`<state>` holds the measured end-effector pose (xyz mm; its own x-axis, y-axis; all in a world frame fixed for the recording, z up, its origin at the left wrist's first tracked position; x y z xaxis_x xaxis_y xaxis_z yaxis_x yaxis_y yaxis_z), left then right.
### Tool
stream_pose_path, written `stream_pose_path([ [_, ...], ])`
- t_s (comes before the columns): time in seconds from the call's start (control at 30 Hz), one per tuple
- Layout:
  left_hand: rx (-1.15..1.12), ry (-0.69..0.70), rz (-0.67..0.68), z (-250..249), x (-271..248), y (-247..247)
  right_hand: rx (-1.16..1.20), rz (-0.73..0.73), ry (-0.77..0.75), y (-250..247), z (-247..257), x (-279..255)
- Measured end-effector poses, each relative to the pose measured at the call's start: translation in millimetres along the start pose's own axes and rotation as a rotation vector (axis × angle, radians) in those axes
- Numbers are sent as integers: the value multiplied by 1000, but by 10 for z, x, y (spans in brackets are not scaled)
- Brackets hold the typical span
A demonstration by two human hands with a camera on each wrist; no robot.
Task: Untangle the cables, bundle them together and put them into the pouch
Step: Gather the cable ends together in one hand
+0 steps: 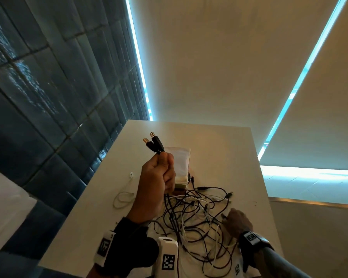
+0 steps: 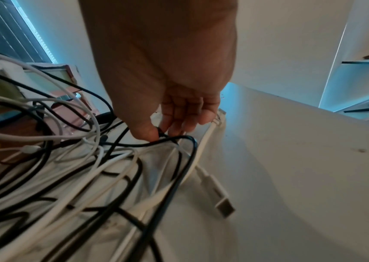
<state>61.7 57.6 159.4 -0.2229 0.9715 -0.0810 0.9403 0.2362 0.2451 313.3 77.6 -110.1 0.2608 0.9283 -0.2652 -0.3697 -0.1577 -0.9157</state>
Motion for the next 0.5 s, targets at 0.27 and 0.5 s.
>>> stream_pose_path([
  [0.27,-2,-46,-27,41,114,41,660,-311,158,-468,-153,-45],
  [0.5,81,-53,42,115,162,255,1198,-339,-167,-1522,682,-469],
])
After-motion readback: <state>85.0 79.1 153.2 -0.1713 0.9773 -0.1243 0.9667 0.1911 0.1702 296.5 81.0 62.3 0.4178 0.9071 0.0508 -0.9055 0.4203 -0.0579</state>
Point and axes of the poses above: each hand's wrist, its own x-axis towards the middle knuckle, its own y-axis out of the palm, z = x × y, the point moved 6 cm from there along x, towards the middle knuckle, and after that the axes turned 11 degrees about -z, right-handed, at the moved point
